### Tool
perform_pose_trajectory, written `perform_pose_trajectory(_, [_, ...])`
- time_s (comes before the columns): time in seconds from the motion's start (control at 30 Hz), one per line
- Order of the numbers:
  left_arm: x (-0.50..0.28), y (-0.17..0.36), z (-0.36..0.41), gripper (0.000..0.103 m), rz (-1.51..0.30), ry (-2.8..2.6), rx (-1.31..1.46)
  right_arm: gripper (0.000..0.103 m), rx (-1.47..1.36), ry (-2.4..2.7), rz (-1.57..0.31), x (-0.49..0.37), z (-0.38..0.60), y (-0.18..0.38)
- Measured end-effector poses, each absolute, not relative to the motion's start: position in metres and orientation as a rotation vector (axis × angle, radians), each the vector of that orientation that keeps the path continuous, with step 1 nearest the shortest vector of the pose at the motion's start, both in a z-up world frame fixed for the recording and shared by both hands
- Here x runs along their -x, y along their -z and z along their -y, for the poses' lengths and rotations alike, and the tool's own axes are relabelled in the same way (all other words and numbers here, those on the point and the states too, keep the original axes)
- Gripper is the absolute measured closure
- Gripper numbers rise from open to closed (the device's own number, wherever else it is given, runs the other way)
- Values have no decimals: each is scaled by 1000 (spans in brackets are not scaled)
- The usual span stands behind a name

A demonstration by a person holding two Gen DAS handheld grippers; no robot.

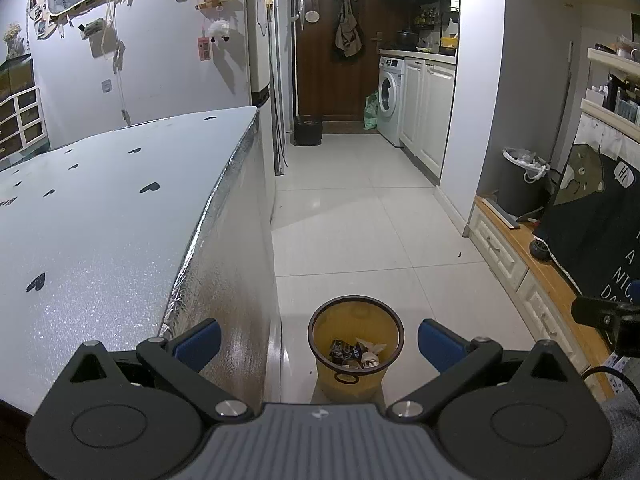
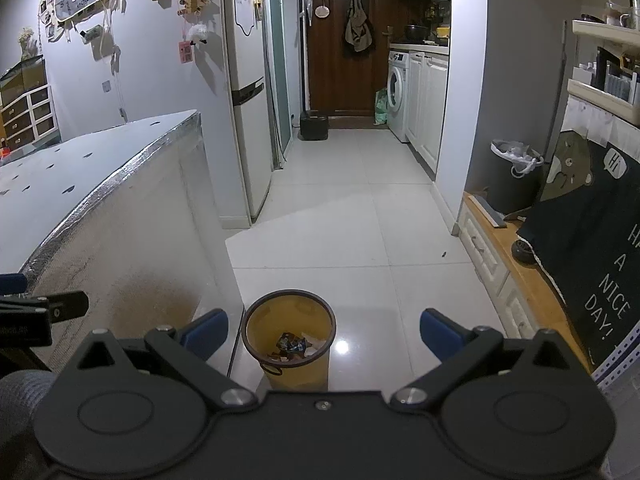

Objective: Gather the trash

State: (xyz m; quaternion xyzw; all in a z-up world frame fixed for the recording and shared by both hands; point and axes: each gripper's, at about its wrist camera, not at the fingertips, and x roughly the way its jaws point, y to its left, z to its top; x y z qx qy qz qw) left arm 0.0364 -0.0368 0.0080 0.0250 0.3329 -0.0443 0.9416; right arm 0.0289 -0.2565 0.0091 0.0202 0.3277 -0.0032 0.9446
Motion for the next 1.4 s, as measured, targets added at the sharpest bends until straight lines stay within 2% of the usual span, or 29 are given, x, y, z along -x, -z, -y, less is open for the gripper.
perform_pose_trajectory(1.4, [-35, -11, 43, 0, -679, 101, -65, 0, -28, 23, -668, -28, 255, -12])
